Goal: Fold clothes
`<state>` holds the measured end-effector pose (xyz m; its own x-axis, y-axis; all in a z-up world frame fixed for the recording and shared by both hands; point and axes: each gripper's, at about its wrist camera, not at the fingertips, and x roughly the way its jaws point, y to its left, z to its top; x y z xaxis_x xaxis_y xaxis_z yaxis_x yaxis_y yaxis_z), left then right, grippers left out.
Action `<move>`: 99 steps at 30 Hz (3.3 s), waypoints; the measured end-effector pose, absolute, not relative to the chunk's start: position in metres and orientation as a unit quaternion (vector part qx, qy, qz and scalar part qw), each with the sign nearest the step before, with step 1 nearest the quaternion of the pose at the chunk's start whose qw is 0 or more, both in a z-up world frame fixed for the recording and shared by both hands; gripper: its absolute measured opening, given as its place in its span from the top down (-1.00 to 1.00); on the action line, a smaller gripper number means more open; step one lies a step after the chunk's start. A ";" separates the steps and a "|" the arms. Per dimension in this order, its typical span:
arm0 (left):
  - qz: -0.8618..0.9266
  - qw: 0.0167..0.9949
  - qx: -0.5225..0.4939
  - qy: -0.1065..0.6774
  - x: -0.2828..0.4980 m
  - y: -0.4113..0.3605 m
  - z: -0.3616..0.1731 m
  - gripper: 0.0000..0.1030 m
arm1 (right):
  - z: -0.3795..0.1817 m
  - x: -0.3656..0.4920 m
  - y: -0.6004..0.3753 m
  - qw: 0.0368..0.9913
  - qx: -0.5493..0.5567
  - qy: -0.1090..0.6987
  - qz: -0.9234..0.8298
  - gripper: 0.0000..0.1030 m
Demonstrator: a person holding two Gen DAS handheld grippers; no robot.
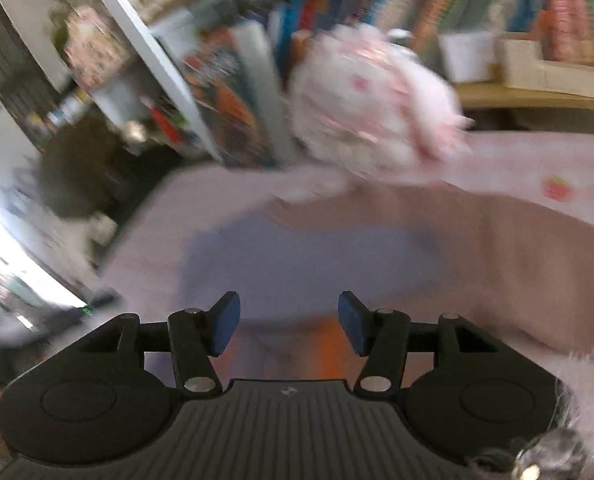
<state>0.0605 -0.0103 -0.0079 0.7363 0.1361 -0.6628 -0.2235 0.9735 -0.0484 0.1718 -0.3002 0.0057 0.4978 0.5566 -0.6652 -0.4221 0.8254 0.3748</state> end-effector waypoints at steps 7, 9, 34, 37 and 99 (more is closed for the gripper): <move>0.097 0.906 -0.067 0.407 0.035 -0.037 -0.046 0.16 | -0.035 0.128 -0.367 0.874 0.008 0.447 0.191 -0.02; 0.102 0.902 -0.075 0.414 0.031 -0.040 -0.052 0.05 | -0.046 0.115 -0.386 0.875 -0.014 0.455 0.164 -0.02; 0.083 0.922 0.088 0.367 0.048 -0.036 -0.035 0.88 | -0.053 0.057 -0.343 0.794 -0.020 0.533 0.293 0.79; -0.008 0.922 0.146 0.358 0.069 -0.072 -0.033 0.85 | -0.050 0.049 -0.331 0.787 -0.023 0.529 0.315 0.79; 0.147 0.926 0.020 0.347 0.030 0.202 0.002 0.02 | -0.056 0.007 -0.300 0.846 0.029 0.524 0.094 0.74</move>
